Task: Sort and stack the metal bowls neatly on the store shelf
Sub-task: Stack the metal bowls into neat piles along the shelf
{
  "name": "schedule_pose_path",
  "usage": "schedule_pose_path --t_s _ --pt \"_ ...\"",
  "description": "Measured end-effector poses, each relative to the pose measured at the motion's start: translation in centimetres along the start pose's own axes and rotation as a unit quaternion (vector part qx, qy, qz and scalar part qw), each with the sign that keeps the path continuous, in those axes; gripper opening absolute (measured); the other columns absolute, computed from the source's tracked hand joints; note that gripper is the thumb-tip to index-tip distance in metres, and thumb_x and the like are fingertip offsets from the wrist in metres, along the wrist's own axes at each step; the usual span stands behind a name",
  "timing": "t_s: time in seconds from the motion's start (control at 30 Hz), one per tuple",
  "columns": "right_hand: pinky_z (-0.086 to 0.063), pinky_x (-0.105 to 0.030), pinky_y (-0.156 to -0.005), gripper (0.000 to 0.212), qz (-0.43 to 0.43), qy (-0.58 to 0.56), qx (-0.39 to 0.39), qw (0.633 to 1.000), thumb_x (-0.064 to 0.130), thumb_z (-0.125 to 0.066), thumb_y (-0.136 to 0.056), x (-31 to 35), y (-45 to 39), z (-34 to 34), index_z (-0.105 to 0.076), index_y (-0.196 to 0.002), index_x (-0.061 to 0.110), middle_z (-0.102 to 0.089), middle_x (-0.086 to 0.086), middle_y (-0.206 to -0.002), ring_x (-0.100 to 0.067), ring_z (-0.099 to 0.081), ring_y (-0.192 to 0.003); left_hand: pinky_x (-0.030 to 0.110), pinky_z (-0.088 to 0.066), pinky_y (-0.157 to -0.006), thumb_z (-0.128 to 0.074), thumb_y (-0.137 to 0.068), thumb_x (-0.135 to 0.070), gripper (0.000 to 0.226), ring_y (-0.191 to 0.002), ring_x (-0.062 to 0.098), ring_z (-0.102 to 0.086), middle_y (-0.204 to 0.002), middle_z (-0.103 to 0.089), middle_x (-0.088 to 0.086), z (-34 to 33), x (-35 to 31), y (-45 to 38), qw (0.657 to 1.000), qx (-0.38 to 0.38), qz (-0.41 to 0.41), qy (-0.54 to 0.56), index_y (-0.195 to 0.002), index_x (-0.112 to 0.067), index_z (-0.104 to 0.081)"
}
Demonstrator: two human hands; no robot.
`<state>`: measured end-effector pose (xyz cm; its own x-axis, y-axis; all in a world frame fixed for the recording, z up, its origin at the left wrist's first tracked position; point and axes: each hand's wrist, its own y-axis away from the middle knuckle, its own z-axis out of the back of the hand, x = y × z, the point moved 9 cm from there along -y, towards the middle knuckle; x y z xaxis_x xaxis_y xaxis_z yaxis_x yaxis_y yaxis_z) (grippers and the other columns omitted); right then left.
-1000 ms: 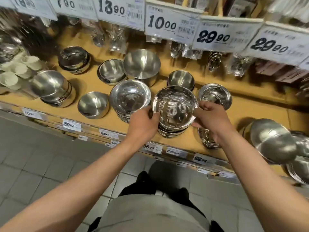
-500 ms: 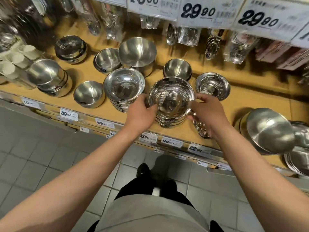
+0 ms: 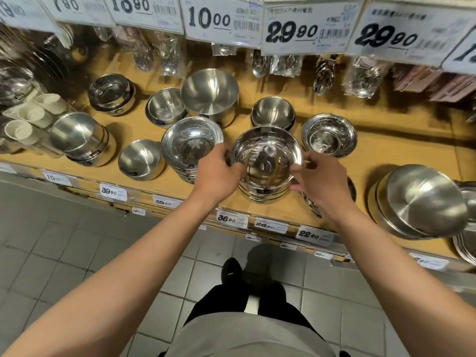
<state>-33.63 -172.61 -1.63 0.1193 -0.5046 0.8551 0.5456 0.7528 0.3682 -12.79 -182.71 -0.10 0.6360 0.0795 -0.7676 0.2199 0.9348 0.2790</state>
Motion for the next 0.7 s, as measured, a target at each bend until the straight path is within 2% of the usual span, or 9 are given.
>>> schedule_pose_path --t_s 0.07,0.17,0.23,0.33,0.4,0.47,0.57,0.63,0.7 --pt "-0.066 -0.036 -0.075 0.015 0.010 0.001 -0.011 1.000 0.011 -0.067 -0.094 0.2 0.4 0.1 -0.072 -0.101 0.023 -0.071 -0.002 -0.085 -0.008 -0.075 -0.066 0.049 -0.060 -0.083 -0.064 -0.089 -0.011 0.027 -0.086 0.028 -0.071 -0.096 -0.073 0.007 0.0 -0.1 -0.2 1.000 0.000 -0.011 0.005 -0.115 -0.012 -0.062" --pt "-0.064 -0.049 -0.081 0.017 0.022 0.013 -0.017 1.000 0.014 -0.064 -0.093 0.4 0.9 -0.2 -0.075 -0.105 0.019 -0.074 -0.018 -0.092 -0.007 -0.075 -0.067 0.046 -0.060 -0.084 -0.064 -0.090 -0.011 0.030 -0.085 0.025 -0.071 -0.097 -0.073 0.005 0.2 -0.3 -0.5 1.000 0.000 -0.021 0.011 -0.120 -0.013 -0.061" --pt "-0.062 -0.054 -0.080 0.019 0.014 0.020 -0.016 1.000 0.016 -0.064 -0.093 0.3 1.0 -0.5 -0.074 -0.107 0.008 -0.074 -0.021 -0.095 -0.007 -0.075 -0.066 0.041 -0.060 -0.082 -0.065 -0.090 -0.013 0.028 -0.082 0.024 -0.071 -0.094 -0.073 0.005 0.3 -0.3 -0.6 1.000 0.000 -0.030 -0.003 -0.119 -0.013 -0.061" --pt "-0.060 -0.058 -0.082 0.027 0.002 0.035 -0.023 0.999 0.019 -0.063 -0.094 -0.3 0.9 -0.7 -0.067 -0.108 -0.003 -0.073 -0.025 -0.096 -0.008 -0.075 -0.066 0.013 -0.052 -0.063 -0.065 -0.090 -0.015 0.031 -0.074 0.013 -0.067 -0.085 -0.069 -0.004 0.3 -0.2 -0.8 0.999 0.006 -0.041 -0.016 -0.121 -0.013 -0.061" --pt "-0.060 -0.056 -0.085 0.024 0.001 0.044 -0.025 0.999 0.020 -0.063 -0.093 -0.4 0.9 -0.7 -0.069 -0.106 0.001 -0.075 -0.020 -0.090 -0.009 -0.076 -0.067 0.010 -0.045 -0.056 -0.066 -0.090 -0.015 0.035 -0.074 0.007 -0.065 -0.082 -0.066 -0.011 0.3 -0.2 -0.8 0.999 0.009 -0.045 -0.018 -0.125 -0.013 -0.060" --pt "-0.061 -0.054 -0.086 0.019 -0.003 0.039 -0.023 0.999 0.020 -0.064 -0.092 -0.4 1.0 -0.6 -0.071 -0.106 0.009 -0.076 -0.012 -0.085 -0.011 -0.076 -0.068 0.014 -0.046 -0.062 -0.066 -0.091 -0.017 0.036 -0.077 0.005 -0.065 -0.084 -0.066 -0.013 0.2 -0.3 -0.8 0.999 0.017 -0.047 -0.012 -0.126 -0.013 -0.061" --pt "-0.061 -0.051 -0.086 0.019 -0.003 0.050 -0.015 0.999 0.022 -0.066 -0.094 -0.2 1.1 -0.5 -0.071 -0.112 0.019 -0.076 -0.008 -0.087 -0.010 -0.076 -0.066 0.005 -0.044 -0.062 -0.066 -0.093 -0.019 0.036 -0.079 -0.003 -0.060 -0.094 -0.066 -0.010 0.2 -0.2 -0.5 0.999 0.025 -0.048 -0.007 -0.128 -0.015 -0.061" --pt "-0.060 -0.051 -0.084 0.011 0.012 0.081 -0.013 0.997 0.025 -0.065 -0.094 0.3 1.2 -0.3 -0.070 -0.103 0.020 -0.076 -0.003 -0.082 -0.019 -0.076 -0.072 0.003 -0.041 -0.061 -0.066 -0.094 -0.021 0.035 -0.082 0.001 -0.060 -0.097 -0.065 -0.010 0.6 -0.1 -0.2 0.999 0.019 -0.048 -0.016 -0.129 -0.016 -0.061" --pt "-0.058 -0.045 -0.080 0.005 0.026 0.094 -0.019 0.995 0.029 -0.065 -0.093 0.9 1.7 0.2 -0.066 -0.096 0.025 -0.074 0.005 -0.080 -0.022 -0.073 -0.078 0.011 -0.040 -0.067 -0.065 -0.096 -0.025 0.035 -0.091 0.009 -0.062 -0.099 -0.065 -0.010 1.3 0.1 0.2 0.999 0.004 -0.045 -0.023 -0.129 -0.016 -0.062"
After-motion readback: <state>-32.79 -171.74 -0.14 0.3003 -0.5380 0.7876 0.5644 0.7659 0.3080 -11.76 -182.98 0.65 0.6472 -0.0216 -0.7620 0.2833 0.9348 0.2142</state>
